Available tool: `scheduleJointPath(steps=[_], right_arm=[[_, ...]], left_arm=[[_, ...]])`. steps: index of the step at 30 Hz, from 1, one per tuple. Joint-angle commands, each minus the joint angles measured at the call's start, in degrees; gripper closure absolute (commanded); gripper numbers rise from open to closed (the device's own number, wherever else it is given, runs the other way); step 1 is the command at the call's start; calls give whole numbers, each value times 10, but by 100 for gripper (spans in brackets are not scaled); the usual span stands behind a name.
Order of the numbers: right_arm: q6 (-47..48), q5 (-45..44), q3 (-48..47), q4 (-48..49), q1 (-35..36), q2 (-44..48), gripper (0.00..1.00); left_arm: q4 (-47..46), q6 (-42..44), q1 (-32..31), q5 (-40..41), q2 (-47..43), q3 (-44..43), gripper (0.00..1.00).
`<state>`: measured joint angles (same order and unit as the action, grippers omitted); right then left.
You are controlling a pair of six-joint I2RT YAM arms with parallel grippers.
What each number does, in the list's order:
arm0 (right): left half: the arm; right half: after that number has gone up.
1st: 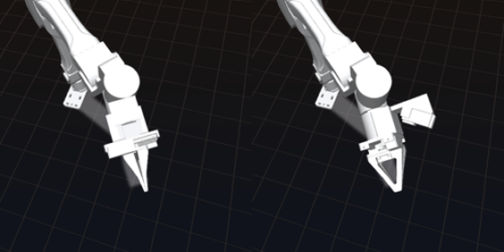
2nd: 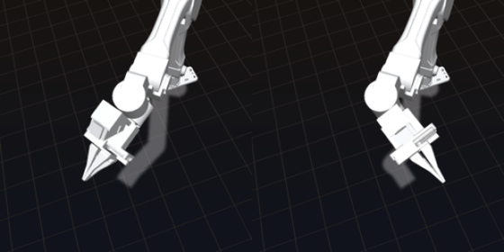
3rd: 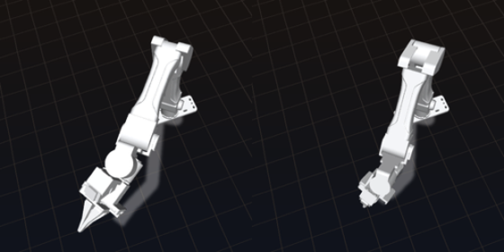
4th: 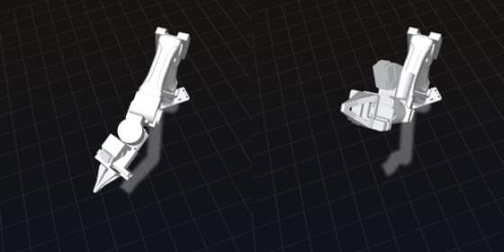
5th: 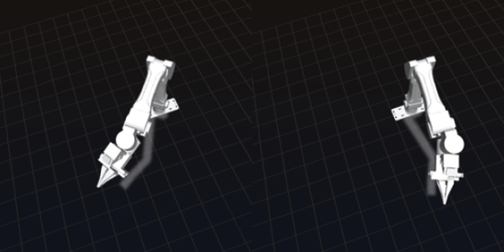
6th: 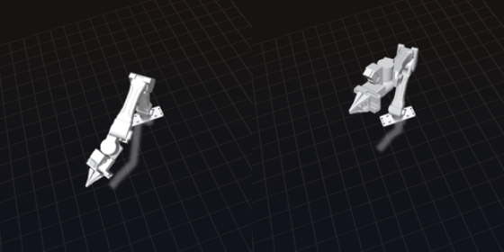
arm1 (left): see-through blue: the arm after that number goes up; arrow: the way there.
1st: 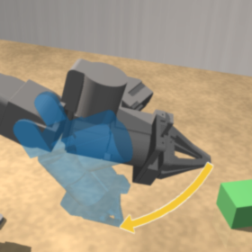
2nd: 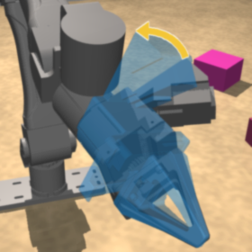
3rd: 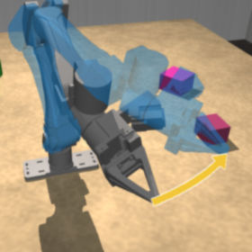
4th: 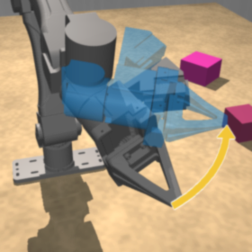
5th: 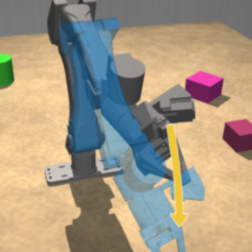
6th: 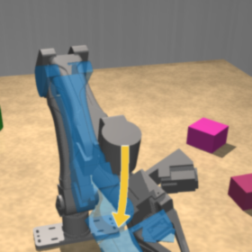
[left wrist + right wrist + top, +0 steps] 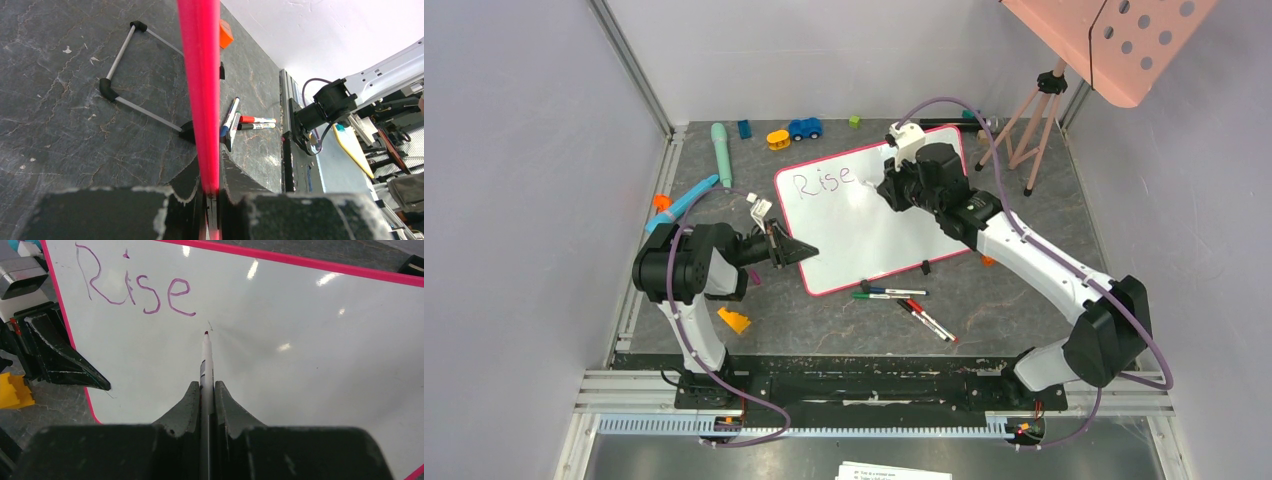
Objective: Write a sentence on the whiteboard
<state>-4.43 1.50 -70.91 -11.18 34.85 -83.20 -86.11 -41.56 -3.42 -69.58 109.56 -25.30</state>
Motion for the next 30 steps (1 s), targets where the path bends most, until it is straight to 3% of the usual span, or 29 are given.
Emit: scheduleJointPath(steps=[1, 15, 30], right_arm=[[4, 5, 10, 27, -1, 29, 100], [-10, 1, 42, 45, -2, 45, 100], [-9, -4, 2, 40, -1, 12, 100]], left_arm=[[-31, 43, -14, -43, 18, -7, 93], [-31, 39, -18, -57, 28, -18, 95], [-31, 37, -19, -57, 30, -19, 94]])
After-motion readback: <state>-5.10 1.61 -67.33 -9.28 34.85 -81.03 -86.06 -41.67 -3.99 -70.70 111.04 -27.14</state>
